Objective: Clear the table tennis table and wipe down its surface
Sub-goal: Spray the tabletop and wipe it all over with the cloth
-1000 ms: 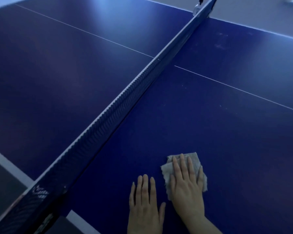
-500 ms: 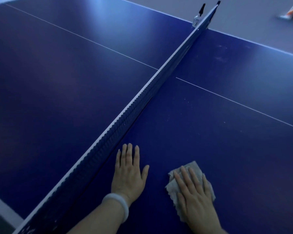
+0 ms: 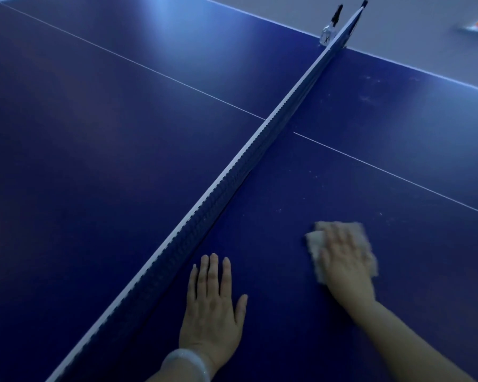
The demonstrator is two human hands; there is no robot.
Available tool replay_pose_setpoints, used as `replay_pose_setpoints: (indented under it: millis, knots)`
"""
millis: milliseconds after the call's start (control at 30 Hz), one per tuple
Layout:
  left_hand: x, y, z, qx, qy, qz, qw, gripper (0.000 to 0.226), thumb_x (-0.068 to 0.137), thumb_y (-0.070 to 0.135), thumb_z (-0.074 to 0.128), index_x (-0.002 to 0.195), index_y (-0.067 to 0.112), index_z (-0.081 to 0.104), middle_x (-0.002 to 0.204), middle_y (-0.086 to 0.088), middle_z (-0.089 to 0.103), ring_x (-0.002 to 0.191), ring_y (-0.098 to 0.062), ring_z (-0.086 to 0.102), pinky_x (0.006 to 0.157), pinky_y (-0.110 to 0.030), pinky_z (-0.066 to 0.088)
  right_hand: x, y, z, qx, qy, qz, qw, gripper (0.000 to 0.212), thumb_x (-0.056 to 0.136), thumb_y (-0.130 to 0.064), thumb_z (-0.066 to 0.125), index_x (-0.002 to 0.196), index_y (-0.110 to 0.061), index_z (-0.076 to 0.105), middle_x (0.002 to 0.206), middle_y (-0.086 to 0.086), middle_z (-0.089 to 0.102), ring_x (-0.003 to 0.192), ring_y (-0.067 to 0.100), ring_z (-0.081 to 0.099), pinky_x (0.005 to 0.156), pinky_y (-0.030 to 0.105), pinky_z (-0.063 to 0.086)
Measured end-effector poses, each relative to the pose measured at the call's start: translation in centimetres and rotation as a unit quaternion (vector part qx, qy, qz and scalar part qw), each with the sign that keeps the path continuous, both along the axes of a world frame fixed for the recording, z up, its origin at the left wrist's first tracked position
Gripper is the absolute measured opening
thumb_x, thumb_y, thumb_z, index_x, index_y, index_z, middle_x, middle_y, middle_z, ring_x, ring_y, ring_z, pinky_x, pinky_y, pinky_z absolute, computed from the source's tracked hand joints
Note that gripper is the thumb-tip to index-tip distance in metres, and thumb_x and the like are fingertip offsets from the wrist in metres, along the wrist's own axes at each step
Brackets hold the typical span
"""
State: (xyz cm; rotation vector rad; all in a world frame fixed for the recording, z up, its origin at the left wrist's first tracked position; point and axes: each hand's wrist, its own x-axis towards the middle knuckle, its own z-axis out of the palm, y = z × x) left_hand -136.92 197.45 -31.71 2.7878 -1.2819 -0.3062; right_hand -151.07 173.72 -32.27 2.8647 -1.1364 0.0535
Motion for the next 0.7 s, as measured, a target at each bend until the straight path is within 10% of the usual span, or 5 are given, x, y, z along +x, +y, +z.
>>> replay_pose_setpoints:
  millis: [67, 133, 400, 600, 700]
  knots:
    - [0.1, 0.0, 0.0, 0.004, 0.001, 0.0, 1.0, 0.076, 0.1, 0.051, 0.004, 0.144, 0.003, 0.041, 0.15, -0.02, 0.039, 0.141, -0.034, 0.035, 0.11, -0.049, 0.022, 0.1, -0.2, 0.1, 0.112, -0.027, -0.227, 0.967, 0.055, 0.104, -0.031, 0.021, 0.156, -0.019, 0.006, 0.165, 0.006, -0.004, 0.151, 0.025, -0.009, 0.12, 0.055, -0.001]
    - [0.1, 0.0, 0.0, 0.003, 0.004, -0.001, 1.0, 0.075, 0.1, 0.051, 0.004, 0.144, 0.003, 0.042, 0.15, -0.02, 0.039, 0.14, -0.034, 0.036, 0.11, -0.049, 0.023, 1.4, 2.4, -0.5, 0.112, -0.009, -0.249, 0.962, 0.059, 0.103, -0.037, 0.013, 0.156, -0.022, -0.008, 0.164, 0.002, -0.016, 0.15, 0.025, -0.015, 0.119, 0.059, -0.002]
    - [0.3, -0.2, 0.3, 0.007, 0.007, 0.004, 1.0, 0.078, 0.099, 0.05, 0.002, 0.139, 0.002, 0.049, 0.145, -0.021, 0.046, 0.135, -0.035, 0.044, 0.106, -0.049, 0.026, 11.9, 3.4, -0.5, 0.064, 0.072, 0.264, 0.96, 0.057, 0.104, -0.042, 0.016, 0.156, -0.028, 0.0, 0.164, -0.003, -0.011, 0.149, 0.021, -0.022, 0.117, 0.054, -0.017]
    - [0.3, 0.1, 0.1, -0.006, -0.011, -0.006, 1.0, 0.07, 0.096, 0.051, 0.026, 0.143, 0.003, 0.044, 0.149, -0.02, 0.041, 0.139, -0.034, 0.039, 0.108, -0.049, 0.024, 9.8, -4.6, 0.3, 0.146, -0.003, -0.208, 0.967, 0.055, 0.105, -0.035, 0.019, 0.157, -0.022, 0.006, 0.165, 0.002, -0.01, 0.151, 0.026, -0.013, 0.117, 0.064, 0.001]
    - [0.3, 0.1, 0.0, -0.009, -0.016, -0.003, 1.0, 0.071, 0.092, 0.05, 0.03, 0.142, 0.002, 0.046, 0.148, -0.021, 0.043, 0.138, -0.034, 0.04, 0.107, -0.049, 0.024, 11.1, 0.0, -0.7, 0.112, 0.017, -0.153, 0.982, 0.059, 0.104, -0.037, 0.015, 0.157, -0.021, -0.006, 0.164, 0.005, -0.012, 0.151, 0.028, -0.013, 0.116, 0.064, -0.004]
